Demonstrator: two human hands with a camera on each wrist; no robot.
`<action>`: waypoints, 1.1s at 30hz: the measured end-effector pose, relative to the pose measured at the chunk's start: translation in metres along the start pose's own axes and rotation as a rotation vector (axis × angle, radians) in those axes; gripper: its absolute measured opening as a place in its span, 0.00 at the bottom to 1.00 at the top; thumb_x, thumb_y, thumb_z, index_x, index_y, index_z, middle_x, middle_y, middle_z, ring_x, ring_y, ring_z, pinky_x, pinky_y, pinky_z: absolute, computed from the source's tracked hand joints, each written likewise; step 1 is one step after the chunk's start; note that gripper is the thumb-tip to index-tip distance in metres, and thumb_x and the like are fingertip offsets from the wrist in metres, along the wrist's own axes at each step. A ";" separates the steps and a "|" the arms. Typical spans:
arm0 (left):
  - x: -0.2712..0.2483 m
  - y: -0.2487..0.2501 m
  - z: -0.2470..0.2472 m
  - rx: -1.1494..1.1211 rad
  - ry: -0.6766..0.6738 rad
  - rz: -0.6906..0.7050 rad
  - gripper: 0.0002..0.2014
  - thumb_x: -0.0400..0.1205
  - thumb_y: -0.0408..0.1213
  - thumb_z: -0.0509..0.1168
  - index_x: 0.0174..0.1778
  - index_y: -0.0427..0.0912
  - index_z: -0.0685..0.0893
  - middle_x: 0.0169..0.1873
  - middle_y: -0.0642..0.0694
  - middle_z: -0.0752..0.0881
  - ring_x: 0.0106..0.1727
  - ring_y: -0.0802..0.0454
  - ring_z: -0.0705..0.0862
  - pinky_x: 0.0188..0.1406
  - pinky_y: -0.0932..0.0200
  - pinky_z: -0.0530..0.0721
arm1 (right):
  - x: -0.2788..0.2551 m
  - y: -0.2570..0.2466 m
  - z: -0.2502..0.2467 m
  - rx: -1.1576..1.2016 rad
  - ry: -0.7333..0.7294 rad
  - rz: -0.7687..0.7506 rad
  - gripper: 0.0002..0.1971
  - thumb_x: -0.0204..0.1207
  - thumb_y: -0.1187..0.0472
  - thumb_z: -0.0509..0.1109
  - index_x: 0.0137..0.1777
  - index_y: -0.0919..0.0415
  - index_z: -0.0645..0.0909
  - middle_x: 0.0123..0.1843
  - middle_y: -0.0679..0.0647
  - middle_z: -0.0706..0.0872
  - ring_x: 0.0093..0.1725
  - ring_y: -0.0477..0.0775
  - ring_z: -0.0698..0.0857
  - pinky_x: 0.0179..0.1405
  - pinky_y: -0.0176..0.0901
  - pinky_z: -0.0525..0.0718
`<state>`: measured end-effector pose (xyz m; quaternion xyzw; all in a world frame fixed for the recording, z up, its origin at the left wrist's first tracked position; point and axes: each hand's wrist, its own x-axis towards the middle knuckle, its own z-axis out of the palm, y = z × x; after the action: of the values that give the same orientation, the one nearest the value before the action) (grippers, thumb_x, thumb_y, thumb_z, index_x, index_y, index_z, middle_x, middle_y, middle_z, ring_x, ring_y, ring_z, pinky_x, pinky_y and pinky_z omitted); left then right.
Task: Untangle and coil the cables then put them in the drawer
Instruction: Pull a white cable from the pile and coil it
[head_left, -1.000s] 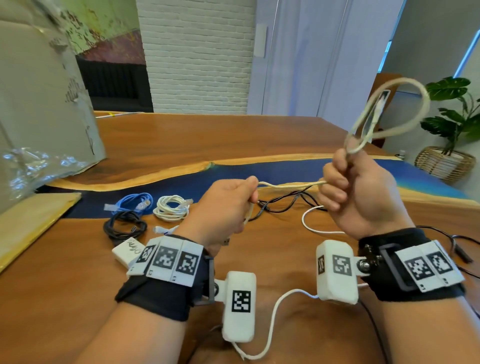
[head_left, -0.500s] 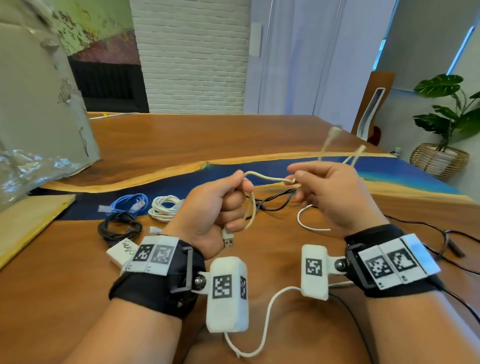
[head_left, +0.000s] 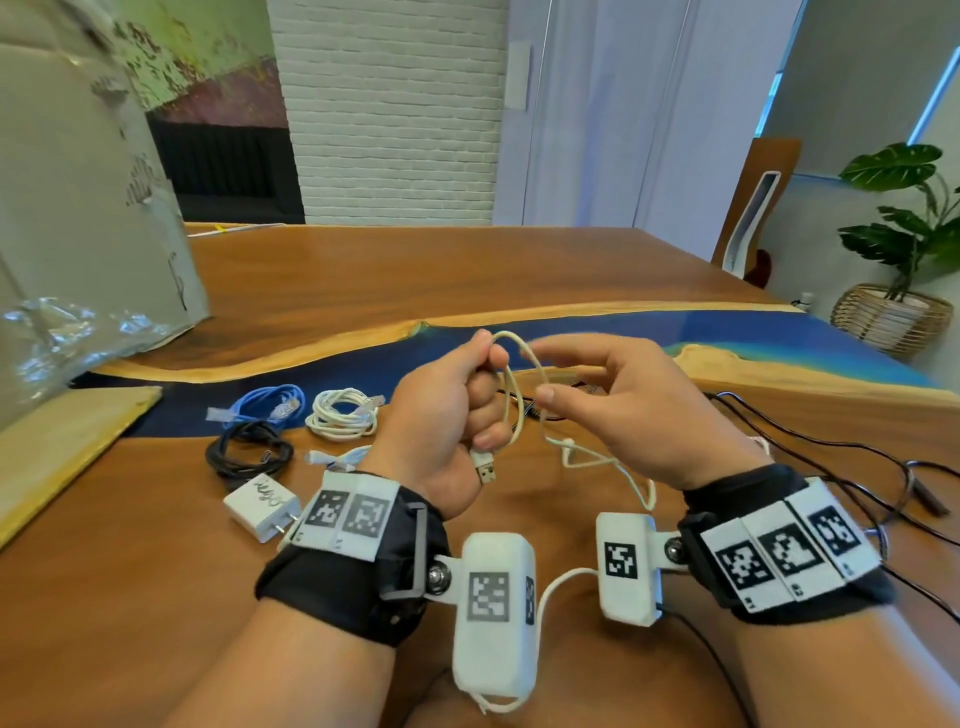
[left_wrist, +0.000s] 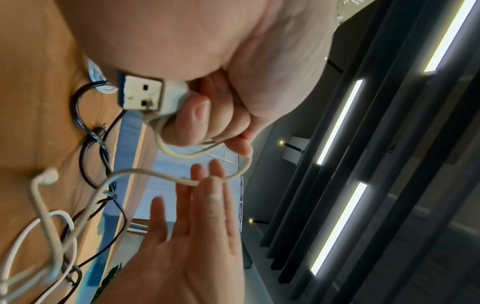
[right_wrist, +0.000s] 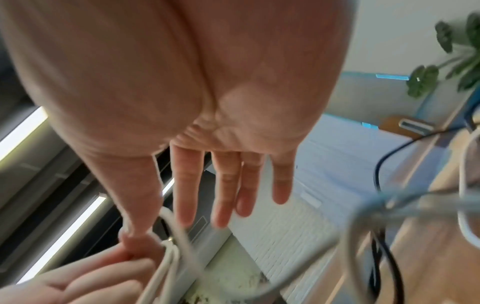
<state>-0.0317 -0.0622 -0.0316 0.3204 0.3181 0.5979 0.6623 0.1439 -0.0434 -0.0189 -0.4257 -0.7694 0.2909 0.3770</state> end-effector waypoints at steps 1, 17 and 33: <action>-0.001 -0.002 0.002 0.012 -0.008 -0.002 0.18 0.91 0.46 0.60 0.38 0.43 0.80 0.19 0.54 0.59 0.18 0.58 0.55 0.18 0.62 0.54 | 0.000 0.000 0.003 0.108 -0.004 -0.018 0.17 0.82 0.63 0.76 0.68 0.48 0.86 0.56 0.49 0.93 0.56 0.46 0.91 0.61 0.50 0.88; -0.013 0.018 0.000 -0.324 -0.380 -0.087 0.19 0.88 0.39 0.55 0.64 0.32 0.86 0.21 0.54 0.62 0.18 0.57 0.55 0.20 0.66 0.57 | -0.001 0.001 -0.005 0.050 -0.103 0.052 0.13 0.89 0.56 0.65 0.65 0.50 0.90 0.26 0.55 0.83 0.21 0.39 0.74 0.27 0.25 0.73; -0.002 0.004 0.003 0.411 -0.061 0.428 0.16 0.92 0.30 0.58 0.72 0.50 0.80 0.47 0.49 0.94 0.45 0.53 0.91 0.47 0.59 0.88 | -0.010 -0.015 -0.006 -0.021 -0.200 -0.018 0.20 0.75 0.45 0.78 0.31 0.61 0.88 0.24 0.64 0.81 0.22 0.49 0.77 0.26 0.39 0.77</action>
<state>-0.0319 -0.0642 -0.0262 0.5257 0.3376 0.6369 0.4517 0.1455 -0.0583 -0.0075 -0.3916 -0.8100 0.3205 0.2962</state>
